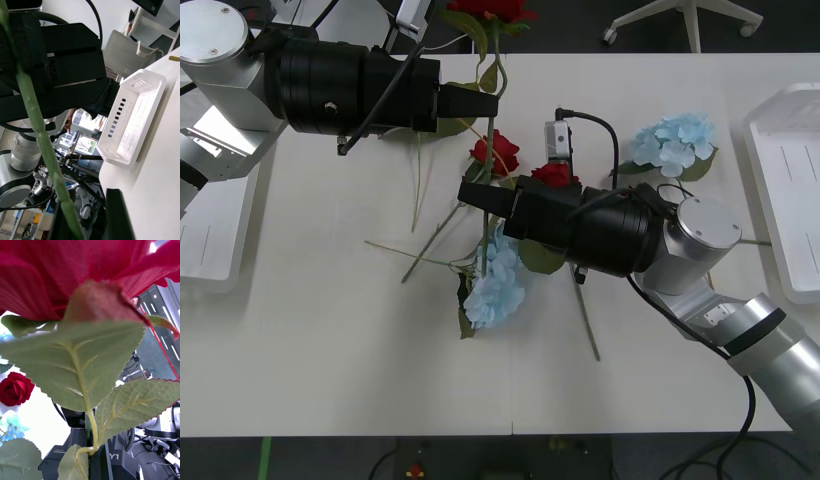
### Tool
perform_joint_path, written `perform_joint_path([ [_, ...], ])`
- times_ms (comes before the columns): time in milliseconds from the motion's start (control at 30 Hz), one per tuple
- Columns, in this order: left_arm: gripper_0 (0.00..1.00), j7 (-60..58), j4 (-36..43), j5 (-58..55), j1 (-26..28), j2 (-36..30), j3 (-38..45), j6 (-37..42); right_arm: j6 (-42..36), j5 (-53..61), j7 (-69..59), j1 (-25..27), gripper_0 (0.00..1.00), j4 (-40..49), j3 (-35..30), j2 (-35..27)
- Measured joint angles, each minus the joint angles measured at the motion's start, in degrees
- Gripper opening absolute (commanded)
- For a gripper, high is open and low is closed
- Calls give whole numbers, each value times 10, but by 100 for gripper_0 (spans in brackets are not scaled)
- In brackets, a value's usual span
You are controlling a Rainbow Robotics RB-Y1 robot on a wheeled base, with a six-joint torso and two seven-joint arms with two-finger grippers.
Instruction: Put the red flowers into the right box and the blue flowers into the left box
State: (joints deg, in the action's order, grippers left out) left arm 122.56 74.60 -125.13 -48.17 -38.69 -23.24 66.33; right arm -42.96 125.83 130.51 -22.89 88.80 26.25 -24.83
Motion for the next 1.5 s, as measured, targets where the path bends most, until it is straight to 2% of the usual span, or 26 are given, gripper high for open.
perform_joint_path([
  [300,0,0,0,0,0,0,0,-3,0,0,-1,-3,0,0,1,0],
  [333,13,0,0,0,0,0,0,-3,0,0,-1,-3,0,0,1,0],
  [367,65,0,0,0,0,0,0,-3,0,0,-2,-4,0,0,2,0],
  [400,79,0,0,0,0,0,0,-3,0,0,-2,-4,0,0,2,0],
  [433,100,0,0,0,0,0,0,-3,0,0,-3,-4,0,0,2,0],
  [1100,100,0,0,0,0,0,0,-3,0,0,-31,-10,0,0,2,-9],
  [1300,100,0,0,0,1,0,0,-3,6,-50,-124,-25,0,0,2,-55],
  [1500,100,0,0,-6,15,-1,0,-10,23,-148,-209,-44,0,0,1,-147],
])
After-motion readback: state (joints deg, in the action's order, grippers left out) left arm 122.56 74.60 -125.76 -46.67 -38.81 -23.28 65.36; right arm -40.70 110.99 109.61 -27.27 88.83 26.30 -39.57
